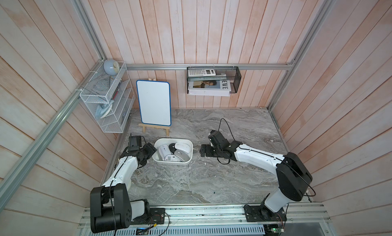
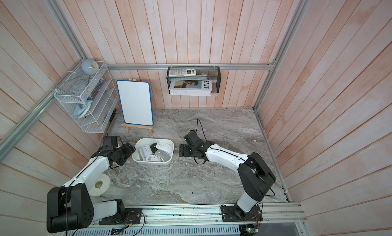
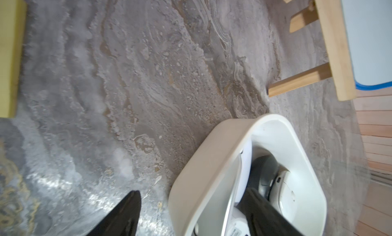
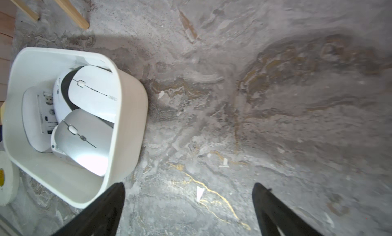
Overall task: Take out the mouse from the storage box
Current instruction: Move the storage box to the center of the board.
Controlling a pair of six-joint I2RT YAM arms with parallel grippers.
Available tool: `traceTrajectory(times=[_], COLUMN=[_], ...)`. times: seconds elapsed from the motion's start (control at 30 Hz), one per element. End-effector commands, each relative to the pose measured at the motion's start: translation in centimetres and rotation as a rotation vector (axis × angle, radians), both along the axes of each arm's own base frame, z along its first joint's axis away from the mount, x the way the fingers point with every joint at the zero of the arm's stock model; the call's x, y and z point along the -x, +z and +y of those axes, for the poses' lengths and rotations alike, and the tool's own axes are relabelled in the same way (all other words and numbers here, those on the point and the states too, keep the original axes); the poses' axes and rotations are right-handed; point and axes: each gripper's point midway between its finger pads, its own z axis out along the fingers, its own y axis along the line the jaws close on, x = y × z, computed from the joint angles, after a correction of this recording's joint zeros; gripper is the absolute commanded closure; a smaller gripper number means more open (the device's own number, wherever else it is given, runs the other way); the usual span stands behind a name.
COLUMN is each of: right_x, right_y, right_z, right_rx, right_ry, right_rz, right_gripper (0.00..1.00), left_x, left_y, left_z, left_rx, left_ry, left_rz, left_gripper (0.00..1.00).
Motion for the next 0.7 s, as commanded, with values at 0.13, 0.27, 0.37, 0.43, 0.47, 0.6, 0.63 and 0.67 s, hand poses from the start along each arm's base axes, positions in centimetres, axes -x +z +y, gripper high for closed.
traceTrajectory(times=[0.13,0.27,0.37,0.43,0.47,0.6,0.63,0.67], right_x=[-0.3,-0.4,-0.4,-0.5,-0.5,-0.6,-0.6,-0.6], right_y=[-0.7,-1.0,-1.3,-1.5,-1.7,-2.4,-2.4,-2.5], right_z=[5.0,5.8,5.7,5.1,4.6,2.7,2.2,1.6], right_rx=[-0.115,-0.128,-0.119,-0.095,-0.078,-0.059,-0.06,-0.057], right_ry=[0.049,0.057,0.053,0.04,0.031,-0.004,-0.007,-0.013], right_rz=[0.084,0.098,0.1,0.094,0.093,0.105,0.11,0.116], right_gripper=[0.02,0.02,0.02,0.02,0.02,0.03,0.03,0.03], left_x=[-1.5,-1.7,-1.9,-2.1,-2.2,-2.7,-2.8,-3.0], left_y=[0.1,0.2,0.7,1.1,1.4,1.9,1.9,2.0], left_z=[-4.6,-7.2,-9.4,-10.7,-11.5,-14.2,-14.9,-15.5], left_rx=[0.052,0.05,0.044,0.059,0.063,0.054,0.053,0.055], left_ry=[-0.159,-0.225,-0.279,-0.302,-0.317,-0.383,-0.4,-0.41], left_rz=[-0.067,-0.075,-0.083,-0.099,-0.111,-0.127,-0.125,-0.128], left_gripper=[0.19,0.19,0.19,0.2,0.2,0.22,0.22,0.22])
